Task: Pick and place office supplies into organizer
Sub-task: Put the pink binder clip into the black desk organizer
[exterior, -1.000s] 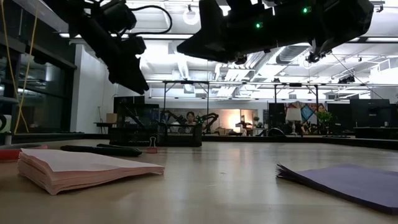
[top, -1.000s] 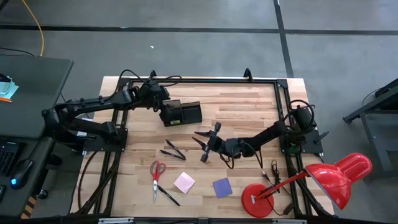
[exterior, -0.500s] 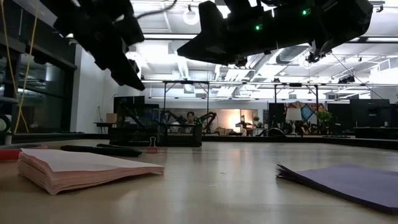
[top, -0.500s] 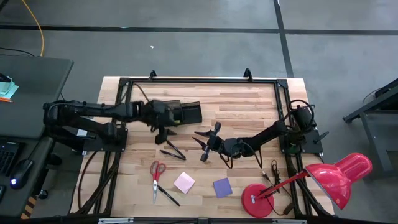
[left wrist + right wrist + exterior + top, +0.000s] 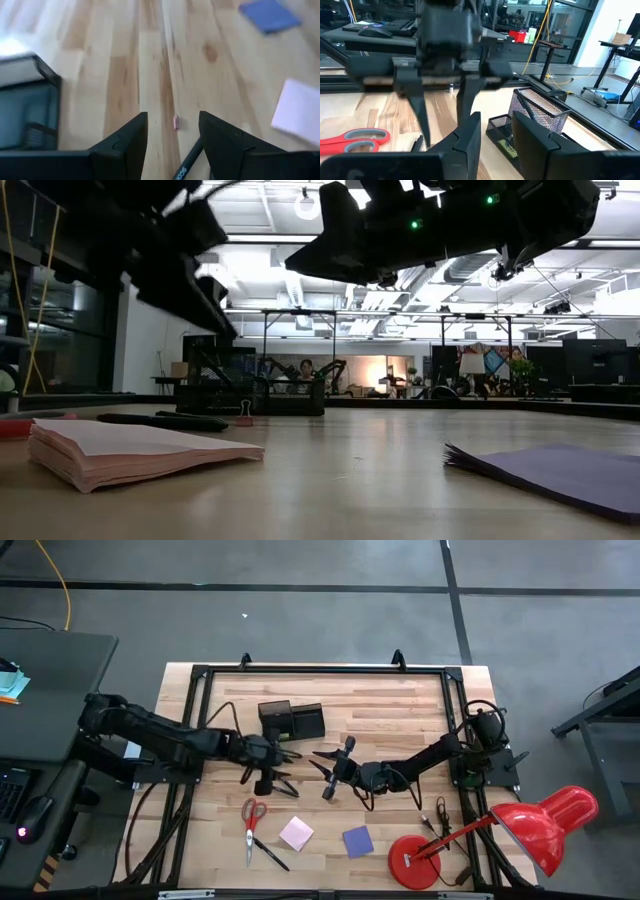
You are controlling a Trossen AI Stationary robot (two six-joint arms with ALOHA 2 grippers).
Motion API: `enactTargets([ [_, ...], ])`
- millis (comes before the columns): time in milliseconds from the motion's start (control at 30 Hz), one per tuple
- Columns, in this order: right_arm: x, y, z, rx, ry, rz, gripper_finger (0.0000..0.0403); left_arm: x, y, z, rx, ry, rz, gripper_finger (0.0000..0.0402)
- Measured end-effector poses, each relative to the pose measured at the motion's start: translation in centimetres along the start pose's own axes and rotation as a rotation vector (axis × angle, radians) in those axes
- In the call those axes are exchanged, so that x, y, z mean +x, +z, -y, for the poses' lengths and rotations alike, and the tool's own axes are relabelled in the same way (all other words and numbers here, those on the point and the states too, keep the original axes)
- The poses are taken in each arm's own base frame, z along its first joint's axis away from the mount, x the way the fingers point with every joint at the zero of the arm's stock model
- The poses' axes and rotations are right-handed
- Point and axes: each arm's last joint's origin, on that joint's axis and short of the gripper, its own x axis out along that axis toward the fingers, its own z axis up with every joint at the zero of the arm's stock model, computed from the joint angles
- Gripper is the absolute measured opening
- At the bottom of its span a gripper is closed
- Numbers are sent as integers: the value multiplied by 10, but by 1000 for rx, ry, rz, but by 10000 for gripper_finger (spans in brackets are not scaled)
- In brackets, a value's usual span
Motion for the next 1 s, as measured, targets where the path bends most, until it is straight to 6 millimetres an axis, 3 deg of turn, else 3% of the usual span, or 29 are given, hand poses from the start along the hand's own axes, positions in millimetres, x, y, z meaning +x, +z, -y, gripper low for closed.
enactTargets([
  [400, 0, -1, 0, -4, 0, -11, 103, 41, -16, 0, -31, 27, -66, 164],
  [1000, 0, -1, 0, 0, 0, -10, 103, 61, -23, 3, -51, -19, -55, 163],
])
